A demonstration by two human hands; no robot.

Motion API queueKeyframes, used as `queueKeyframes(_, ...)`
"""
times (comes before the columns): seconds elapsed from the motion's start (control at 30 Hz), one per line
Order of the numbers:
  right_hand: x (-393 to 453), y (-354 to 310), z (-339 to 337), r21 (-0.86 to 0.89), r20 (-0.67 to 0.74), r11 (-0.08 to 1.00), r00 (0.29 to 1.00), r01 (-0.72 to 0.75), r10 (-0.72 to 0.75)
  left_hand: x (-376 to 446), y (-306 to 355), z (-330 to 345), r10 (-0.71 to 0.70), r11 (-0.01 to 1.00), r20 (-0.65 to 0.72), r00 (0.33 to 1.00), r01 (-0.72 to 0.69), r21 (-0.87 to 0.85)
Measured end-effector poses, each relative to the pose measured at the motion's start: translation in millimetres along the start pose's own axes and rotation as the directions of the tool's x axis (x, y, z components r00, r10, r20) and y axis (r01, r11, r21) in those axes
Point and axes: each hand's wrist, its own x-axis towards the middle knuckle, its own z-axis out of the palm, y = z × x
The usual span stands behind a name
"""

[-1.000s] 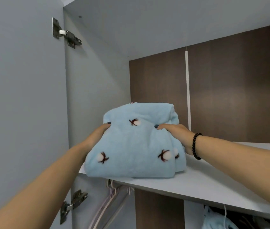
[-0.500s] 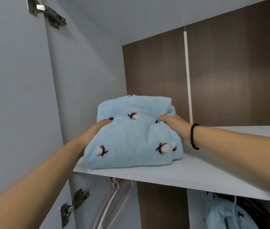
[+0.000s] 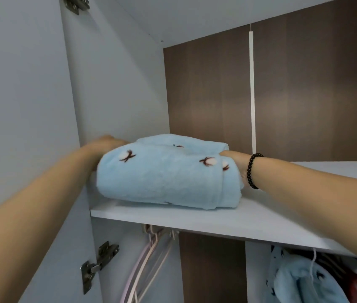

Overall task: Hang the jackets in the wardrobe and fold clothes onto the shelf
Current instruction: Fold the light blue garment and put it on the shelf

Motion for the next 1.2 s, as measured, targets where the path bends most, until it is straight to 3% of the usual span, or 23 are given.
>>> queueKeyframes(0.07,6,-4,1,-0.005,-0.142,0.997,0.986,0.082,-0.082,-6,2,-5,0.088,0.962,-0.035,0.996,-0.094,-0.255)
queueKeyframes(0.13,11,-6,3,-0.027,-0.224,0.994,0.968,0.109,-0.112,-22,3,-6,0.231,0.935,-0.081,0.97,-0.244,-0.259)
queueKeyframes(0.23,17,-11,15,0.006,-0.243,0.992,0.963,0.124,-0.119,-41,-3,3,0.453,0.892,0.086,0.888,-0.451,-0.036)
queueKeyframes(0.3,21,-16,22,-0.036,-0.231,0.994,0.967,0.098,-0.104,-52,-11,6,0.523,0.814,0.25,0.815,-0.564,0.136)
queueKeyframes(0.4,18,-18,28,-0.089,-0.145,0.995,0.988,0.041,-0.054,-58,-24,12,0.567,0.558,0.325,0.757,-0.643,0.525)
queueKeyframes(0.47,17,-15,33,-0.101,-0.079,0.995,0.997,0.008,-0.016,-60,-29,13,0.595,0.439,0.33,0.733,-0.64,0.63)
queueKeyframes(0.53,16,-14,42,-0.11,-0.023,0.994,1.0,-0.013,0.011,-58,-32,5,0.622,0.46,0.309,0.719,-0.655,0.6)
queueKeyframes(0.6,15,-16,46,-0.176,0.024,0.984,0.999,-0.026,0.03,-58,-33,-5,0.582,0.514,0.318,0.748,-0.642,0.569)
queueKeyframes(0.67,9,-23,47,-0.242,0.05,0.969,0.996,-0.056,0.07,-57,-27,-15,0.433,0.589,0.392,0.812,-0.584,0.559)
queueKeyframes(0.73,-2,-37,48,-0.421,0.001,0.905,0.998,-0.062,0.069,-54,-15,-22,0.249,0.717,0.458,0.853,-0.48,0.506)
queueKeyframes(0.8,-2,-48,48,-0.67,-0.141,0.742,0.984,-0.012,-0.111,-49,-2,-22,0.211,0.838,0.435,0.875,-0.391,0.38)
queueKeyframes(0.83,-2,-54,50,-0.773,-0.199,0.634,0.94,0.025,-0.279,-45,2,-18,0.246,0.874,0.377,0.893,-0.373,0.312)
queueKeyframes(0.9,-8,-62,61,-0.814,-0.107,0.549,0.88,0.19,-0.463,-34,4,-3,0.344,0.856,0.259,0.903,-0.415,0.309)
queueKeyframes(0.97,-18,-64,78,-0.807,0.075,0.503,0.898,0.31,-0.433,-23,2,15,0.389,0.796,0.26,0.884,-0.464,0.389)
queueKeyframes(1.1,-8,-39,97,-0.877,0.191,0.389,0.948,0.281,-0.253,5,3,28,0.222,0.86,0.389,0.894,-0.368,0.355)
queueKeyframes(1.2,6,-19,95,-0.88,0.133,0.414,0.958,0.232,-0.254,26,10,40,0.083,0.783,0.466,0.881,-0.347,0.516)
